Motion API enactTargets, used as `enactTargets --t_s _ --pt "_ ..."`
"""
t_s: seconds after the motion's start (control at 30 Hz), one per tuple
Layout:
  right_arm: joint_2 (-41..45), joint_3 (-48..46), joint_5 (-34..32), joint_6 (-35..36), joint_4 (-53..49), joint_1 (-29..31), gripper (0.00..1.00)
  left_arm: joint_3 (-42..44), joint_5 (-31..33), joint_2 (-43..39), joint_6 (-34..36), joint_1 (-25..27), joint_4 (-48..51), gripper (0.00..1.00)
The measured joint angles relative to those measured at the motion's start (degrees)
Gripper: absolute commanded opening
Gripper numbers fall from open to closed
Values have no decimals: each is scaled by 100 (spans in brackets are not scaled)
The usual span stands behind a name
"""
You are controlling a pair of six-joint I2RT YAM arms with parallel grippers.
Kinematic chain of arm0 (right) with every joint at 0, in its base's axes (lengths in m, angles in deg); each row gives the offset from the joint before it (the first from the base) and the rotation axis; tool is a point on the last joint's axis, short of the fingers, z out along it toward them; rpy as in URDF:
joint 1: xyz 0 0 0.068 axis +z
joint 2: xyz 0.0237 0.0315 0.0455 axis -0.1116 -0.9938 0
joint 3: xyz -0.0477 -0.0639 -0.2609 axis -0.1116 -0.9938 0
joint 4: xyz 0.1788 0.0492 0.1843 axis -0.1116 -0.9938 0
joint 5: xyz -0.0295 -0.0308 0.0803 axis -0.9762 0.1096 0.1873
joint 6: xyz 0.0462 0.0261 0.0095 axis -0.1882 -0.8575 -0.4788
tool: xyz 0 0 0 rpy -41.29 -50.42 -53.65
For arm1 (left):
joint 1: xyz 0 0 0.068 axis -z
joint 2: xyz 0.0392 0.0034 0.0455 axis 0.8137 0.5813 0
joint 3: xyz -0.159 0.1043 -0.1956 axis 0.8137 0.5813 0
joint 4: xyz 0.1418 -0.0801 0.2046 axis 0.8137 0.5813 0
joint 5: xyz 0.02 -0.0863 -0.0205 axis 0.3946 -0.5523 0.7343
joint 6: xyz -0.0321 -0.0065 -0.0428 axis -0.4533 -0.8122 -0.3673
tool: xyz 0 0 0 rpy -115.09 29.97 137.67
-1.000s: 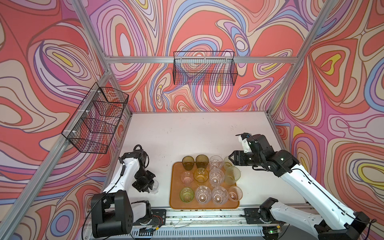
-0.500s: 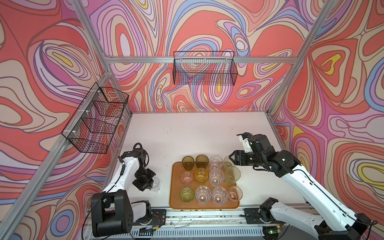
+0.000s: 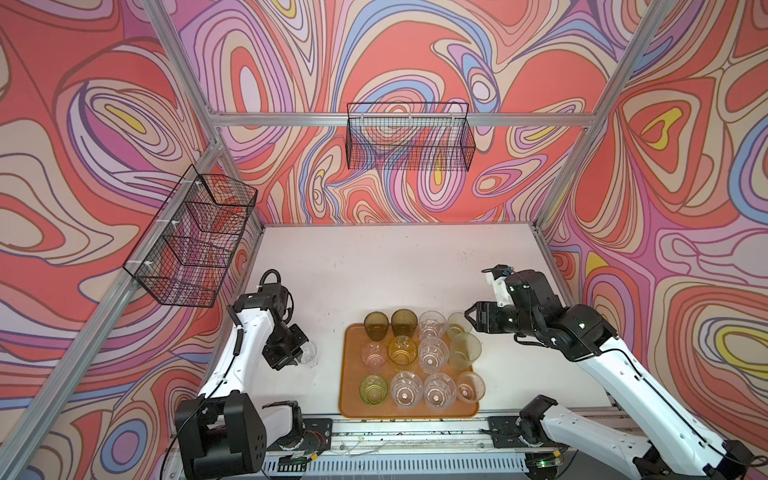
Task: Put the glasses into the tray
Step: 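Lift the clear glass with the left gripper and carry it over the tray corner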
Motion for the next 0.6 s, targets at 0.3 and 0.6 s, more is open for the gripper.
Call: enactTargets --t_s 0.3,0.6 --pt "186 0 -42 0 -166 0 71 -385 -116 72 551 35 188 0" --pt "188 0 -50 -20 -240 0 70 -951 -39 358 704 640 284 0"
